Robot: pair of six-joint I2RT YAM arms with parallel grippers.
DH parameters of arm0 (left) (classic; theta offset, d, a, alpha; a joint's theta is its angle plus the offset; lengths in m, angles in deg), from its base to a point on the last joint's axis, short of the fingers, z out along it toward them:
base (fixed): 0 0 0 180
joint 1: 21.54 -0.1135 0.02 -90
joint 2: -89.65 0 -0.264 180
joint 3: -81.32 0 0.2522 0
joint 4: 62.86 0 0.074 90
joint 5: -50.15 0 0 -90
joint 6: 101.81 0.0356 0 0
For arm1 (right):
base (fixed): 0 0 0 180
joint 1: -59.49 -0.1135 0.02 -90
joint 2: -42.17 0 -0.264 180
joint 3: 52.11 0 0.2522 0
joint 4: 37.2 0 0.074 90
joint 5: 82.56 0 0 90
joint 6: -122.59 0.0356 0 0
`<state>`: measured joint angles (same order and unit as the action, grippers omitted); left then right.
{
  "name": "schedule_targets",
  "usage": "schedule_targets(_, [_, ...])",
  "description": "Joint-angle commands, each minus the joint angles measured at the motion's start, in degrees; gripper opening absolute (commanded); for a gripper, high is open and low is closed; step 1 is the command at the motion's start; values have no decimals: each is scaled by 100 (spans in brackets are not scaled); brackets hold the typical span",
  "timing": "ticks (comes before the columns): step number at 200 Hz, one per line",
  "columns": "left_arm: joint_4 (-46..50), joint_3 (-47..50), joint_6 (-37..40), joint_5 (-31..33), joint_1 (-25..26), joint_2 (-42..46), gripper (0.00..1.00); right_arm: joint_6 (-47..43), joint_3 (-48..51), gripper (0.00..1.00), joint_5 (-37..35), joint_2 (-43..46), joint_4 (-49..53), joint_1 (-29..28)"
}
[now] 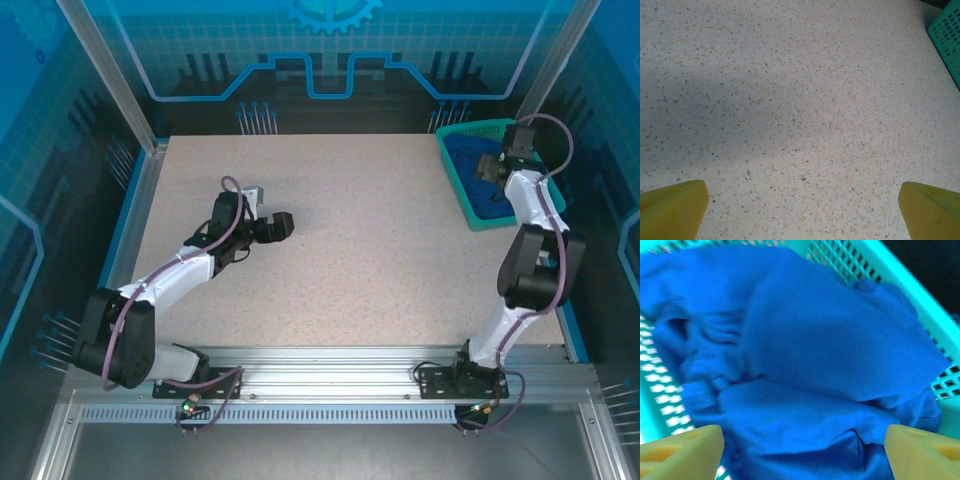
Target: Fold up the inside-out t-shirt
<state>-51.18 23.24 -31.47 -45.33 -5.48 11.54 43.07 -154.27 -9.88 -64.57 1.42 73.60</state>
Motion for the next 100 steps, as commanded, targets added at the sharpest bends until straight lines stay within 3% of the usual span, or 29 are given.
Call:
schedule_targets(1, [116,-138,-77,-90,56,-45,99,519,-551,86,-203,-605,276,30])
schedule_targets(25, [128,-127,-60,-63,69,-38,99,528,-1433,85,-181,-1371,597,39])
schedule_targets(36, [129,-109,-62,-58,65,-34,99,491,-1907,79,-143,-1779,801,45])
schedule_targets(42, [129,-104,-60,-49,65,-33,99,456,-2091,71,-112,-1921,867,44])
schedule_targets(53, [144,-92,-65,-51,72,-21,99,404,-2240,45,-30,-2036,874,39])
schedule_targets(63, [162,-75,-73,-57,73,1,99,370,-2184,28,34,-1921,786,13])
schedule_targets(79, [172,-41,-80,-41,74,47,99,270,-1693,15,27,-1280,363,-100])
schedule_targets(100, [157,-13,-91,-14,82,76,99,181,-871,8,26,-39,-353,-338])
